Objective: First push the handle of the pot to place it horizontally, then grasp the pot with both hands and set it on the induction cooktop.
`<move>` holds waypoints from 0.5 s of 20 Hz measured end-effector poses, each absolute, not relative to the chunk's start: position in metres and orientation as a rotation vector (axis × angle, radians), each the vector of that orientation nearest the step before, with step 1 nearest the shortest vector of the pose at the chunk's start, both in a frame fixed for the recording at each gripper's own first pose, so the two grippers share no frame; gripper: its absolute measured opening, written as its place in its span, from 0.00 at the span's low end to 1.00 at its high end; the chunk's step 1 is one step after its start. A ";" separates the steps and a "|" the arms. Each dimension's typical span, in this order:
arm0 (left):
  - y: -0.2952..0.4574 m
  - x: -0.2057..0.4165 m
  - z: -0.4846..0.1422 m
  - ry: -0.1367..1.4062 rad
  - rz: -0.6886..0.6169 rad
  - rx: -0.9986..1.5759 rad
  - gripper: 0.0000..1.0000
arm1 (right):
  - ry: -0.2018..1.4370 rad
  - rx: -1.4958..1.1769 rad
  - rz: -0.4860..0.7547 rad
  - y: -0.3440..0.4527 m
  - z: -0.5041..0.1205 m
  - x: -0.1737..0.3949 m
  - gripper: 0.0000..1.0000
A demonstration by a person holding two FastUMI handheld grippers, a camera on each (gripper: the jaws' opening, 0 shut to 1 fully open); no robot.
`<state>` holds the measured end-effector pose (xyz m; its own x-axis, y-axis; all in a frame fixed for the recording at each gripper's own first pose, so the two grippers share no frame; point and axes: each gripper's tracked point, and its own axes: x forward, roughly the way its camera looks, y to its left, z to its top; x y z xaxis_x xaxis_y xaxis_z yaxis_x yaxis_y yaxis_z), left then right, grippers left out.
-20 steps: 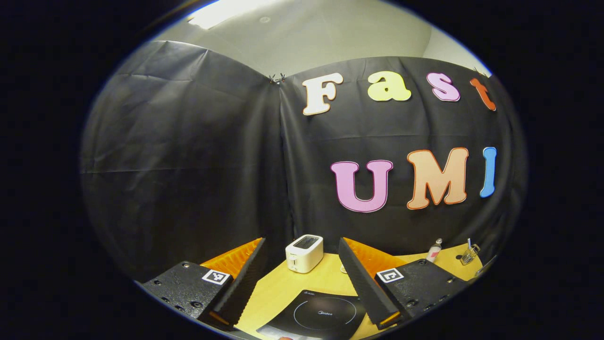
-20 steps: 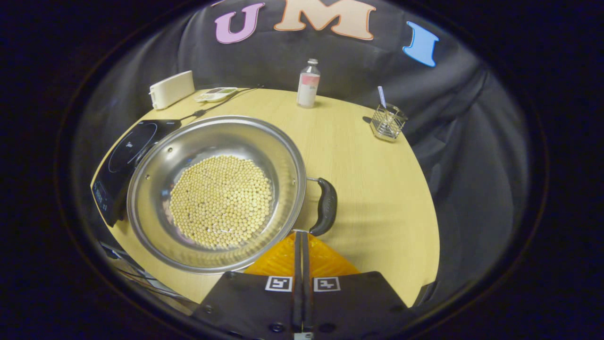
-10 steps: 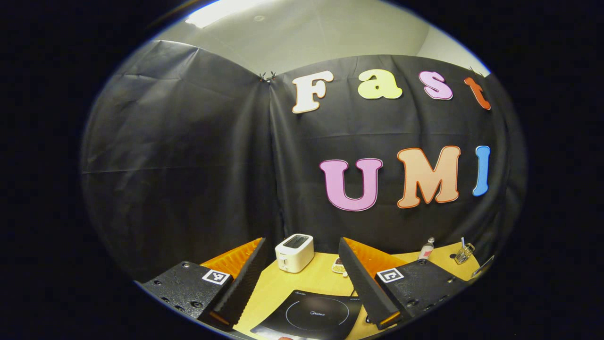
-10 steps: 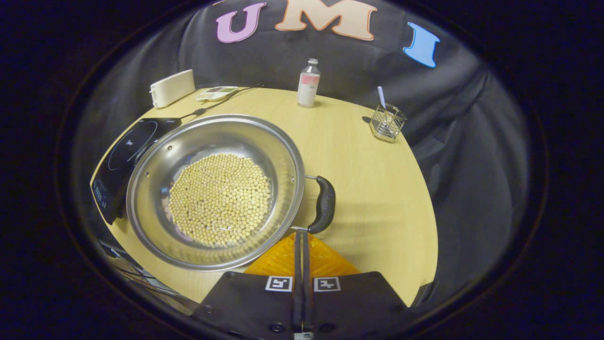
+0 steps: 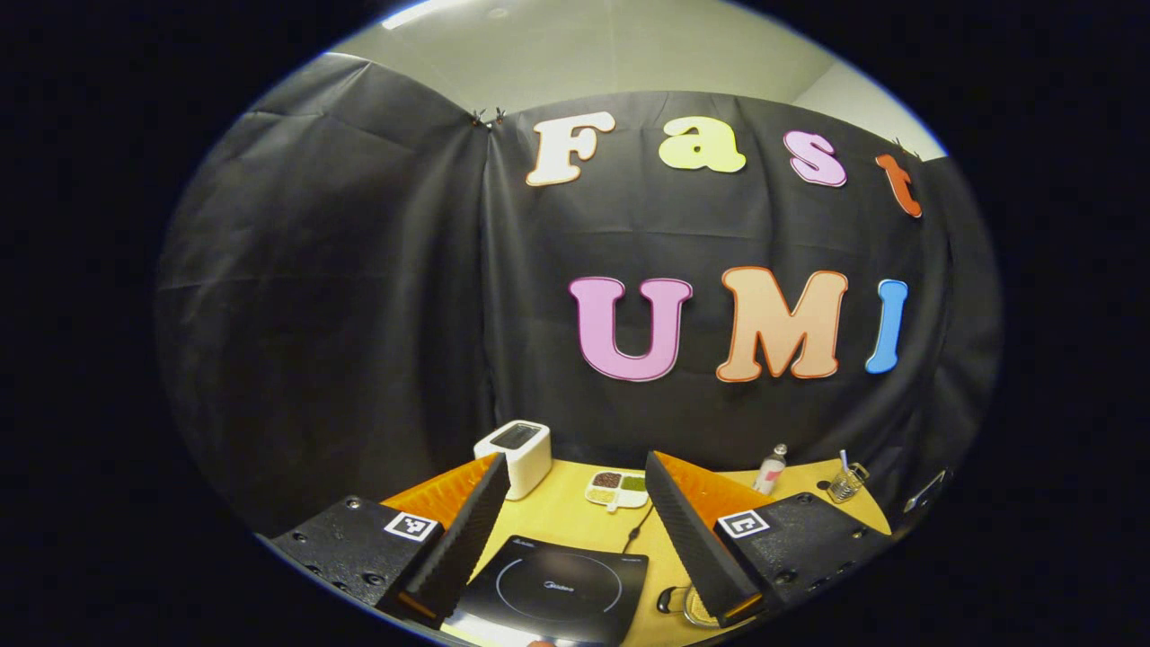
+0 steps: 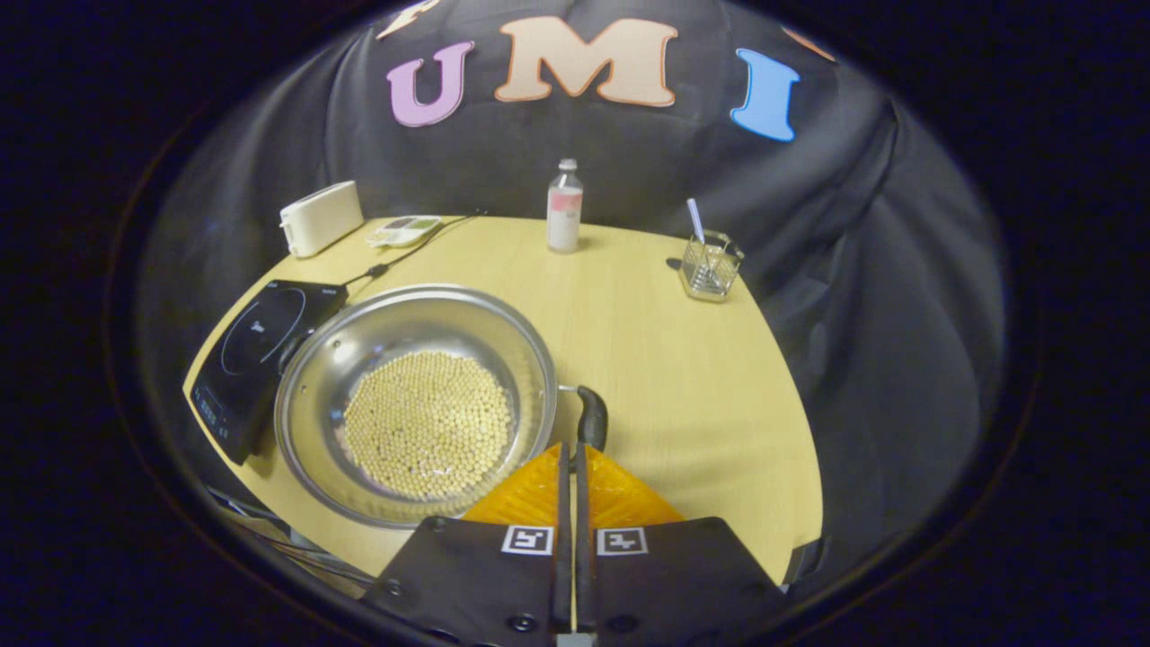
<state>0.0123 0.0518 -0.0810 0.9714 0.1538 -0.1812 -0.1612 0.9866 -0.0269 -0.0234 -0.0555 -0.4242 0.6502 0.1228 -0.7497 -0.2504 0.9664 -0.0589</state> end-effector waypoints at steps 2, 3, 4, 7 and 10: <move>0.039 0.019 -0.100 0.227 0.119 -0.053 0.97 | 0.802 -0.154 0.211 -0.052 -0.412 -0.015 0.05; 0.033 0.022 -0.111 0.254 0.105 -0.056 0.98 | 0.786 -0.140 0.215 -0.049 -0.406 -0.012 0.06; 0.028 0.025 -0.121 0.282 0.089 -0.056 0.99 | 0.768 -0.131 0.206 -0.049 -0.400 -0.007 0.10; 0.007 0.033 -0.154 0.360 0.038 -0.073 0.98 | 0.730 -0.088 0.199 -0.045 -0.384 0.003 0.25; -0.016 0.036 -0.192 0.453 -0.024 -0.105 0.98 | 0.707 -0.068 0.170 -0.050 -0.381 0.014 0.41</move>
